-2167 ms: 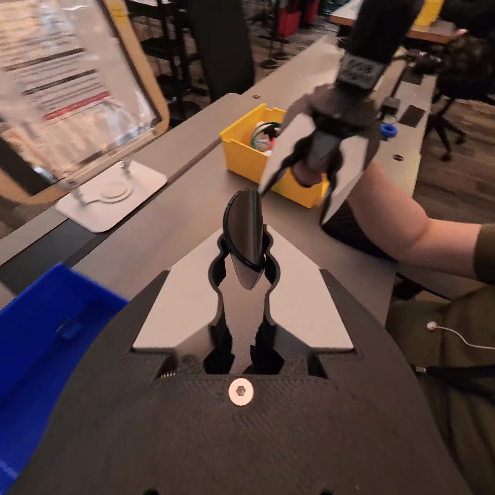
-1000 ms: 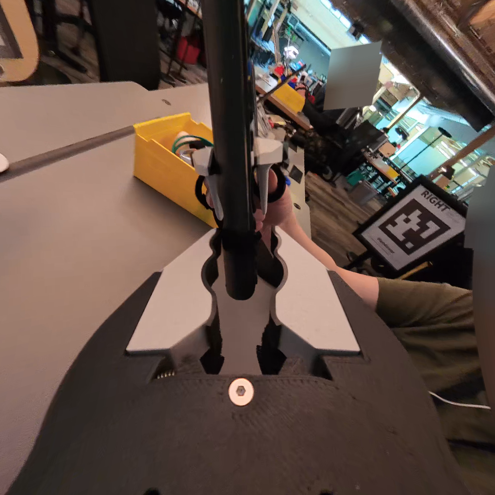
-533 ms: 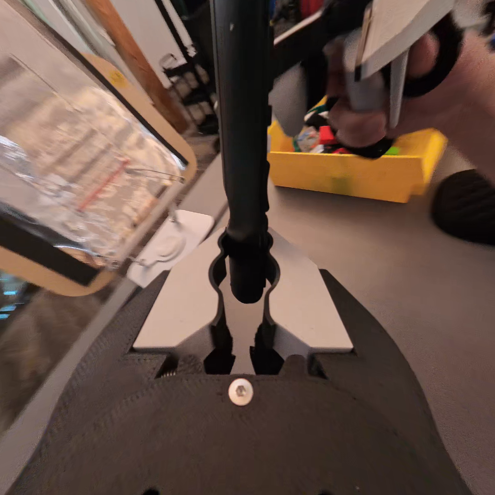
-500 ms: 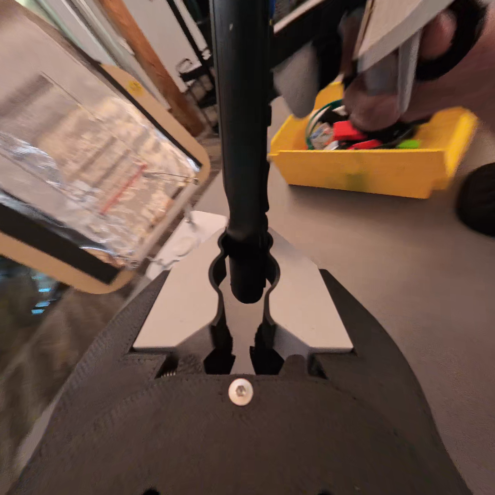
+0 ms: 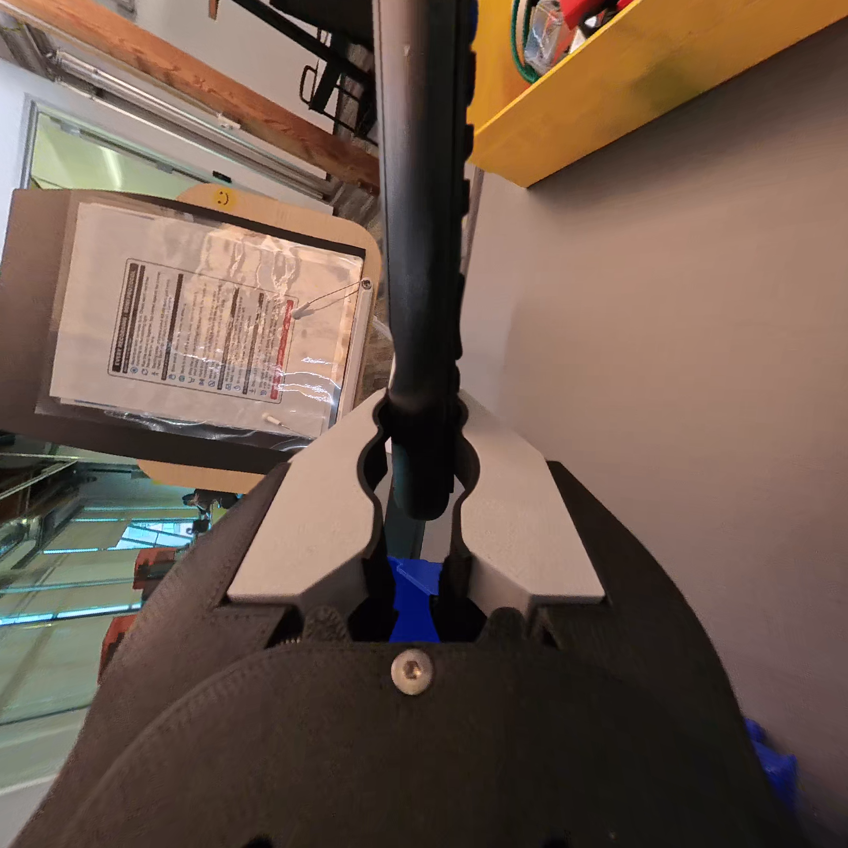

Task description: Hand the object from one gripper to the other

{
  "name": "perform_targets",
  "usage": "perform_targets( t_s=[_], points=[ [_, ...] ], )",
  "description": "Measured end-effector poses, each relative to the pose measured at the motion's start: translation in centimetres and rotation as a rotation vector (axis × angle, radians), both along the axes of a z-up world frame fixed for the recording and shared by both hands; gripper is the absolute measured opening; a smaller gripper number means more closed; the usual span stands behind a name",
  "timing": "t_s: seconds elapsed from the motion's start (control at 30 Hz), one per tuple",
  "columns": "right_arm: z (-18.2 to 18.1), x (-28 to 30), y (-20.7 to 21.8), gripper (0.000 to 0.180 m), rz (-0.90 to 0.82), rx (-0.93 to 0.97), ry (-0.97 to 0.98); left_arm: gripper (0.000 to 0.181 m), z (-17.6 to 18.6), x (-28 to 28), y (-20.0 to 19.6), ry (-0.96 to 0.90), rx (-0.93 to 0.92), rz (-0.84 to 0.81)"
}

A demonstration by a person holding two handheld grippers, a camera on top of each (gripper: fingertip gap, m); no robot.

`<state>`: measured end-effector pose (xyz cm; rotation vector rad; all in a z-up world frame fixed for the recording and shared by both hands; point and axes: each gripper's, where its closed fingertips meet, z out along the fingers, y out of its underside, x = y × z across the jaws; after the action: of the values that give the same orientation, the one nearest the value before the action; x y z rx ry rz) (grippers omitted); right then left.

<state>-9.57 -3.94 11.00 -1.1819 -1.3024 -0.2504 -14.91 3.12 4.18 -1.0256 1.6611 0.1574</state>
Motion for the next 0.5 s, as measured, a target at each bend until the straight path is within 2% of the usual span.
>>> perform_targets(
  t_s=[0.2, 0.3, 0.5],
  points=[
    [-1.6, -0.2, 0.5, 0.049, -0.026, -0.056, -0.069, 0.022, 0.1, 0.2, -1.3, 0.002, -0.012, -0.070],
    [-2.0, -0.8, -0.2, 0.027, 0.017, -0.083, -0.084, 0.022, 0.2, 0.2, -1.6, 0.004, -0.008, -0.083],
    [-1.8, -0.8, 0.0, 0.024, -0.022, -0.073, -0.123, 0.025, 1.5, 0.0, -1.1, -0.065, 0.075, -0.066]
  ],
)
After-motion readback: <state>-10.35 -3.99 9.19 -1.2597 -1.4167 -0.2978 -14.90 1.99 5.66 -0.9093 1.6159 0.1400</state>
